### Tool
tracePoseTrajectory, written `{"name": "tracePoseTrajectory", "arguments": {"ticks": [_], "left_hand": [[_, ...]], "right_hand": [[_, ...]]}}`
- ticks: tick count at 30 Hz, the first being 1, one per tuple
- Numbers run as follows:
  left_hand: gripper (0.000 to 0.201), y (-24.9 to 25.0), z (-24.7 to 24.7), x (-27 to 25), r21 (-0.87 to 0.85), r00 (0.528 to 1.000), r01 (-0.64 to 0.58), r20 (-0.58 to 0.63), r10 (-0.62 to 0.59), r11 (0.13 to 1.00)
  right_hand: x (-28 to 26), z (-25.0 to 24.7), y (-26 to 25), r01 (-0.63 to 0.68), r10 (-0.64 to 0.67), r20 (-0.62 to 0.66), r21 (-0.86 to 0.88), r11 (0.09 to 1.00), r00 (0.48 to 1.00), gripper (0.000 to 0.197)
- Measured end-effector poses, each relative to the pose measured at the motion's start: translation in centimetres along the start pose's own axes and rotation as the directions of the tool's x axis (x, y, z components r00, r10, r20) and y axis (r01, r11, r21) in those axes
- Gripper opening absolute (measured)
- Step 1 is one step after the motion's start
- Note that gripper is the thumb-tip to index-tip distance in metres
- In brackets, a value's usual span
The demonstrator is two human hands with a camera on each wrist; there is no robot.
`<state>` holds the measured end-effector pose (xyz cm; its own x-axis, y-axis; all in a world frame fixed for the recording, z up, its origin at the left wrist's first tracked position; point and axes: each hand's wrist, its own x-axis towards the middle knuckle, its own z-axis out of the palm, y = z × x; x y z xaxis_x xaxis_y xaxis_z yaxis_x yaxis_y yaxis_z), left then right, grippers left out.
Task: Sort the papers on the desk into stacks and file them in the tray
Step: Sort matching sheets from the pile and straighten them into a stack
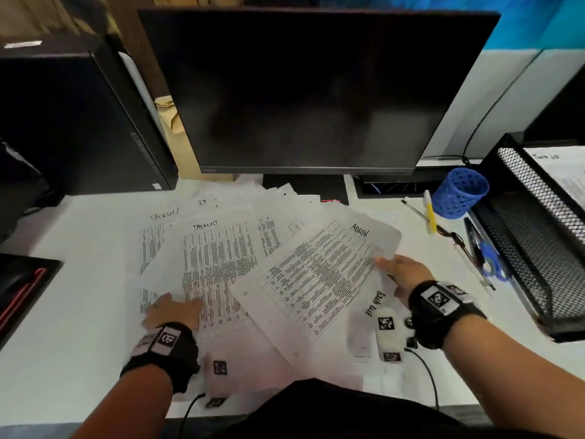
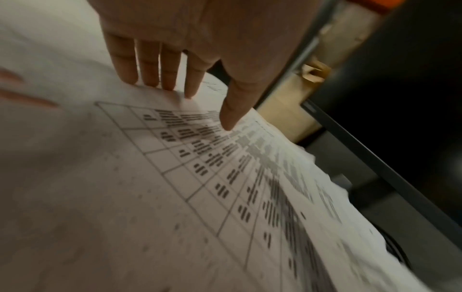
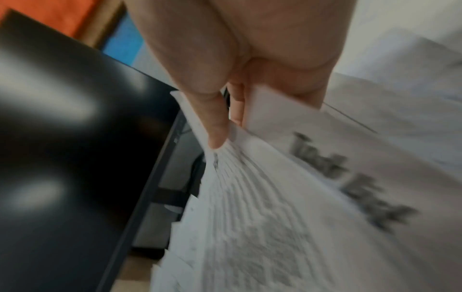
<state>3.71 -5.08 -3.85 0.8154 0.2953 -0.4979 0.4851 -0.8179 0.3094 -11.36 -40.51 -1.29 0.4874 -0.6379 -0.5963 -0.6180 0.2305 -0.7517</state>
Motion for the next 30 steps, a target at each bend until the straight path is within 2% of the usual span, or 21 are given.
{"name": "tracePoseTrajectory", "arguments": {"ticks": [2,5,8,10,14,17,21,26,30], "left_hand": [[0.077,-0.5,-0.4,0.4,-0.115,0.998,0.067,0.010,-0.067,0.991],[0.074,-1.2,-0.2,0.6,-0.300,0.998,0.030,0.066,-0.011,0.953],[0.077,-0.9,-0.3,0.0,-0.297,0.993,-0.010,0.106,0.043,0.955],[0.068,-0.5,-0.4,-0.3,-0.281,0.992,-0.026,0.110,0.059,0.959],[0.045,-0.6,-0.6,-0.2,-0.247,0.994,-0.086,0.040,0.099,0.965],[0.040,-1.6,-0.8,0.2,-0.246,0.994,-0.107,0.000,0.110,0.963],[0.036,-2.6,-1.5,0.8,-0.284,0.994,-0.112,-0.018,0.112,0.952],[0.035,-3.4,-2.4,1.2,-0.306,0.994,-0.106,-0.058,0.093,0.946],[0.032,-4.1,-2.9,1.9,-0.330,0.995,-0.062,-0.096,0.032,0.942]], "right_hand": [[0.1,1.0,1.2,0.008,-0.019,-0.062,-0.167,0.986,0.998,0.036],[-0.1,1.5,1.5,0.024,-0.048,-0.089,-0.260,0.965,0.995,0.033],[-0.3,1.5,0.6,0.107,-0.135,-0.043,-0.393,0.913,0.990,0.027],[-0.3,1.3,-0.1,0.128,-0.163,-0.059,-0.382,0.915,0.985,0.025],[0.1,0.2,-1.6,0.160,-0.226,-0.162,-0.343,0.926,0.961,0.027],[0.2,-1.2,-2.8,0.189,-0.287,-0.239,-0.362,0.913,0.928,0.026],[0.0,-3.1,-4.3,0.264,-0.344,-0.236,-0.311,0.913,0.909,0.025],[-2.5,-5.1,-7.7,0.451,-0.529,-0.235,-0.315,0.835,0.815,0.005],[-4.5,-6.3,-10.8,0.583,-0.639,-0.259,-0.266,0.768,0.724,0.020]]}}
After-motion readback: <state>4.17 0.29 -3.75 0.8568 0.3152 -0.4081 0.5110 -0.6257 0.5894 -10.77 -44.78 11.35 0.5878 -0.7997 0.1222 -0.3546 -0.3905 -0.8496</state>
